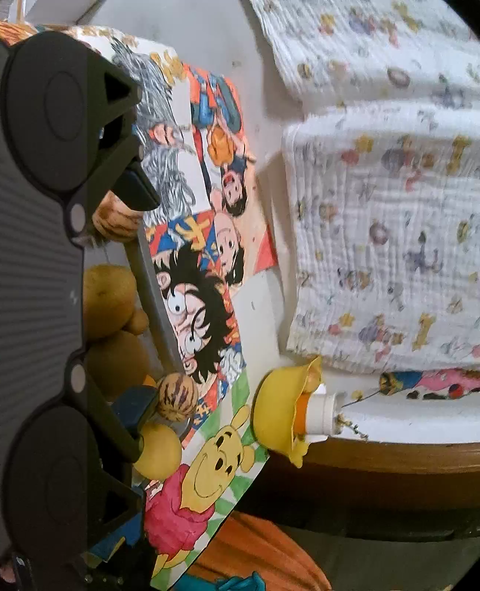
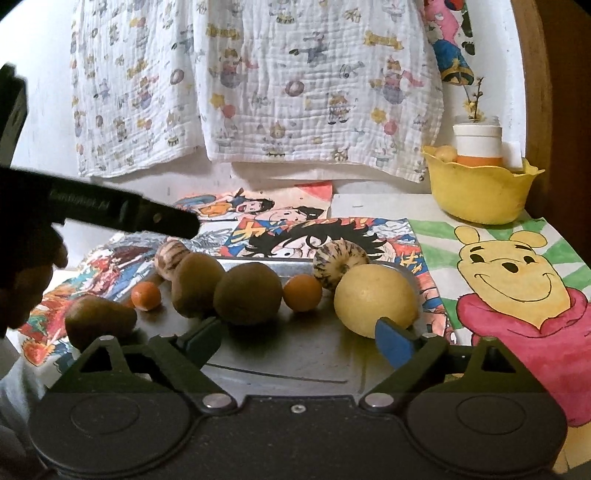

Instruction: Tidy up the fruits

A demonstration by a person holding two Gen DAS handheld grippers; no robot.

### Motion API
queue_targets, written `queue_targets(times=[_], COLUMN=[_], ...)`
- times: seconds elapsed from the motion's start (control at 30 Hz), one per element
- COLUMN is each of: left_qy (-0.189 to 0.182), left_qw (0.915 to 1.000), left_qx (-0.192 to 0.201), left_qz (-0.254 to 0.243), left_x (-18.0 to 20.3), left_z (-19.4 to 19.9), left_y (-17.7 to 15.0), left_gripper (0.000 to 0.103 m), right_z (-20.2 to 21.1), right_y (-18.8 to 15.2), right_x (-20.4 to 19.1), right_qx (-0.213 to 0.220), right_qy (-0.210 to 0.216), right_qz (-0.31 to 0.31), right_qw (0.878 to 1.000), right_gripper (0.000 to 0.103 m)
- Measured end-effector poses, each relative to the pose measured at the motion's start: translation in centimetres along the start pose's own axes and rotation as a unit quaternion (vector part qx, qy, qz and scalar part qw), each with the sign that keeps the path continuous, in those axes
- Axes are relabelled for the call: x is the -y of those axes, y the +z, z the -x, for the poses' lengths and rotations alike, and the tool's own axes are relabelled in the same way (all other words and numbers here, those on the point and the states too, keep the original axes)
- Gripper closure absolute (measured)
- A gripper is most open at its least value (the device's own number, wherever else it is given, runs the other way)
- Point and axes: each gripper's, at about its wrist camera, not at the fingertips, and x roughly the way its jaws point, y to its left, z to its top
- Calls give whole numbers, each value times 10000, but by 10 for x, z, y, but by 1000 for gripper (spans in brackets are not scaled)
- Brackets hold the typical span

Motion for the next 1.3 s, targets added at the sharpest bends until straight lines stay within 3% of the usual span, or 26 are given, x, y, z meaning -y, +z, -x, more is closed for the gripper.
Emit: queue_targets(times=[0.5, 0.97, 1.3], left_qy=[507, 789, 842], left_qw=[9961, 9920, 9911], left_qx=[419, 514, 378], left_qz=[582, 843, 963], left_x=[-14, -16, -15], left_z=[52, 78, 88], left_y=[-43, -79, -108], left_gripper=[1, 1, 1], right_z=[25, 40, 55], right_y=[-4, -7, -17], right_x=[-8, -16, -32], right_qx=[226, 286, 405], right_qy=[12, -103, -192], right_qz=[-304, -420, -101], right_qw=[9993, 9987, 9989], right_gripper=[1, 1, 1])
